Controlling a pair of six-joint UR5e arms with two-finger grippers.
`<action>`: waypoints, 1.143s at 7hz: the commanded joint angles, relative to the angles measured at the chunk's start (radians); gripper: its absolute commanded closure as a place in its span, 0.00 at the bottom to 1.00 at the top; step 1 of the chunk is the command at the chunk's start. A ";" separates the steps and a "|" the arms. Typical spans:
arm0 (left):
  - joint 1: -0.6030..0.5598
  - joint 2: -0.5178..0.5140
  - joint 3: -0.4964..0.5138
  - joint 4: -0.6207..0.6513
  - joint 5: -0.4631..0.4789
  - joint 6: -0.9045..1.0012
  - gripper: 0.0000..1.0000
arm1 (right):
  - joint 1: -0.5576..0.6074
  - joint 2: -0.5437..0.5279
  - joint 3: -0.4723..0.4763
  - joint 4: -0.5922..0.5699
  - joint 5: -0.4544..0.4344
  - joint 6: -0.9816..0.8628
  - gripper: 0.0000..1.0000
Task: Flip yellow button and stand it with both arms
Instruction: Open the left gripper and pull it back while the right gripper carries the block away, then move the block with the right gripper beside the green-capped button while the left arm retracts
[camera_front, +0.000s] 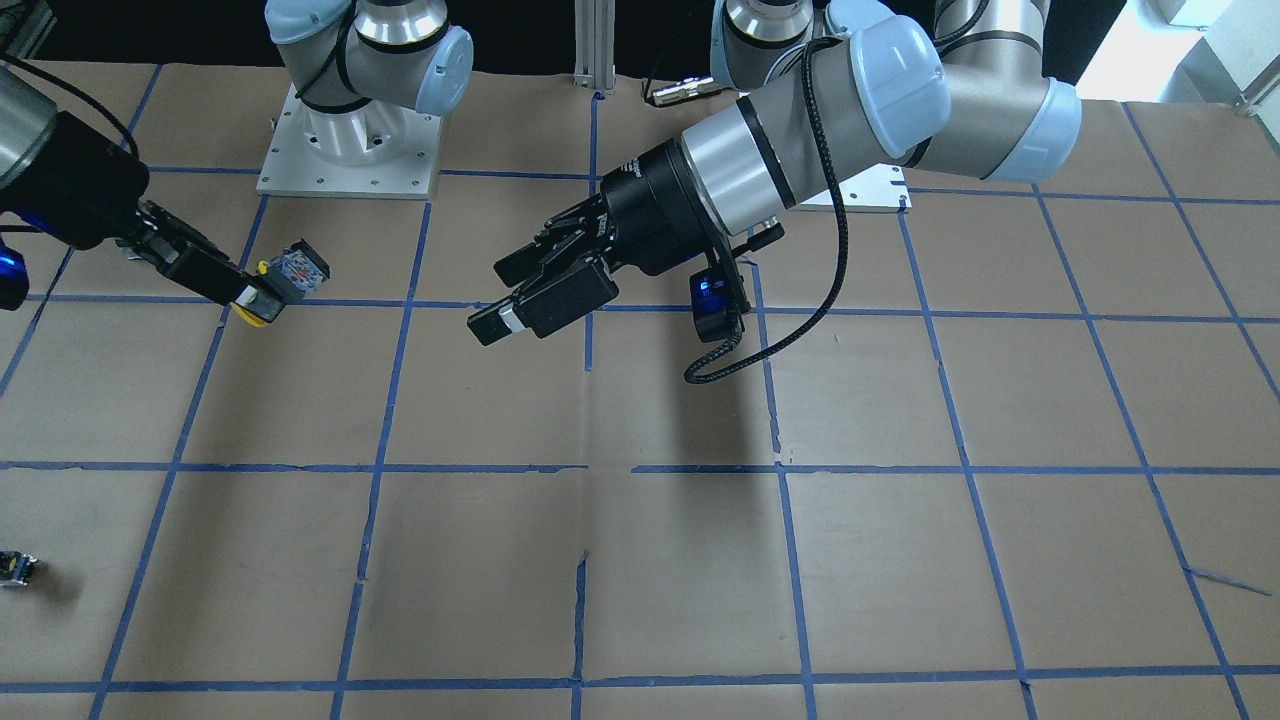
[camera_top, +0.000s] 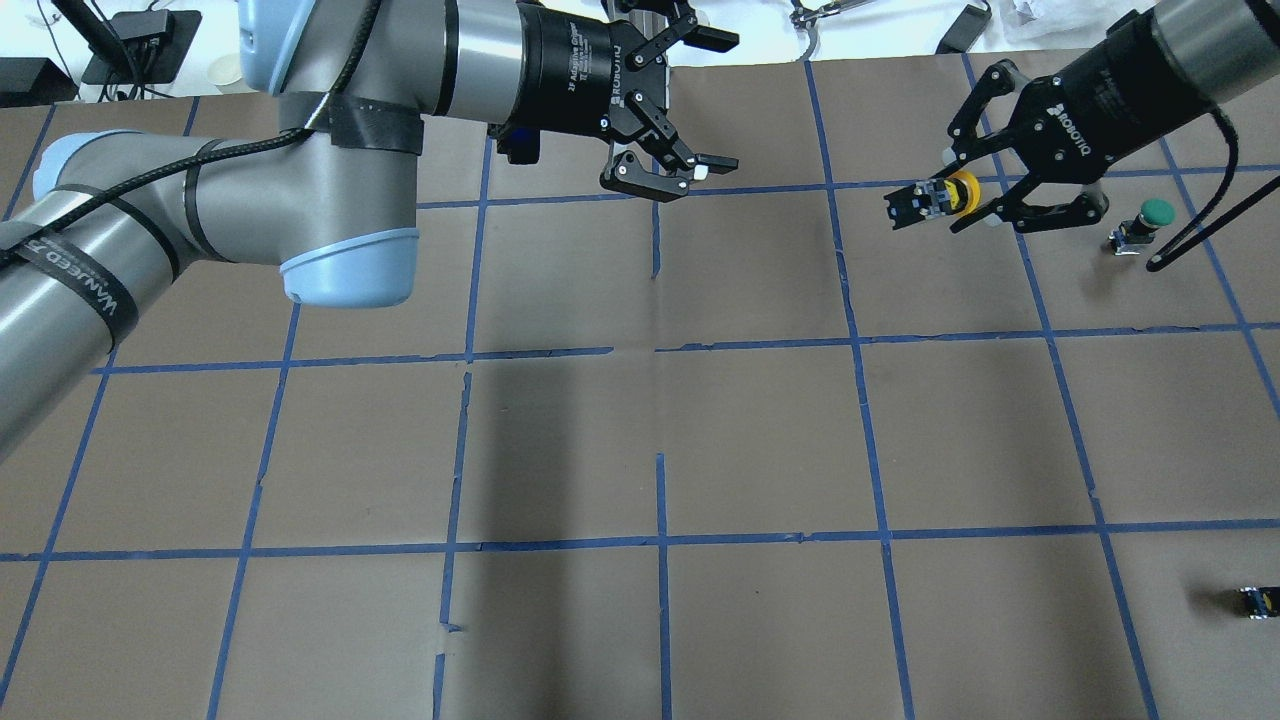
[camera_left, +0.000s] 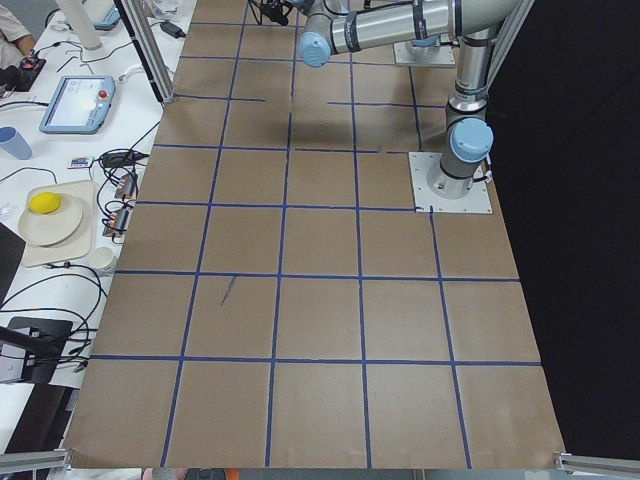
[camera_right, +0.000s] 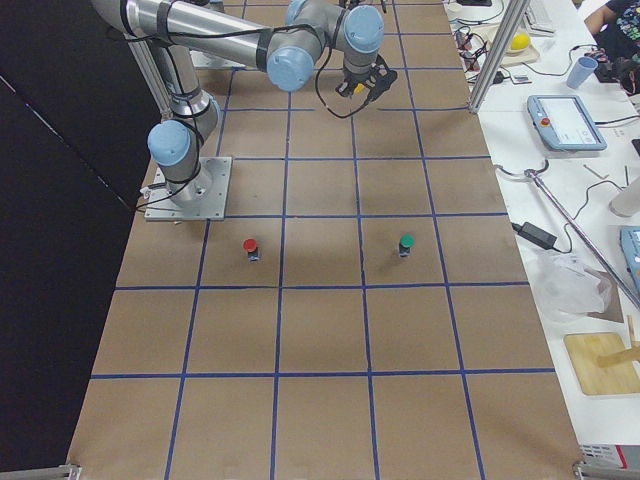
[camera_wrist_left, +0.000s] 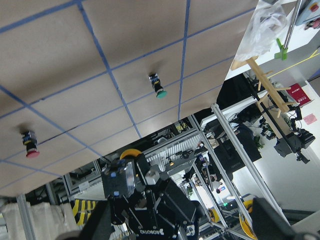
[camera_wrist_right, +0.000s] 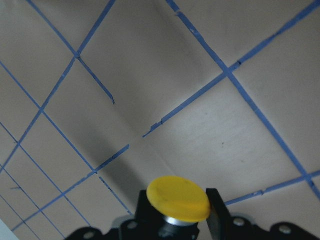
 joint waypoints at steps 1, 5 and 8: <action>-0.003 0.006 0.009 -0.117 0.172 0.304 0.02 | -0.040 0.048 0.002 -0.041 -0.011 -0.449 0.94; 0.009 0.069 0.165 -0.714 0.502 0.923 0.02 | -0.277 0.054 0.170 -0.260 -0.031 -1.398 0.96; 0.071 0.111 0.245 -0.993 0.666 1.341 0.01 | -0.422 0.054 0.243 -0.310 0.049 -1.938 0.96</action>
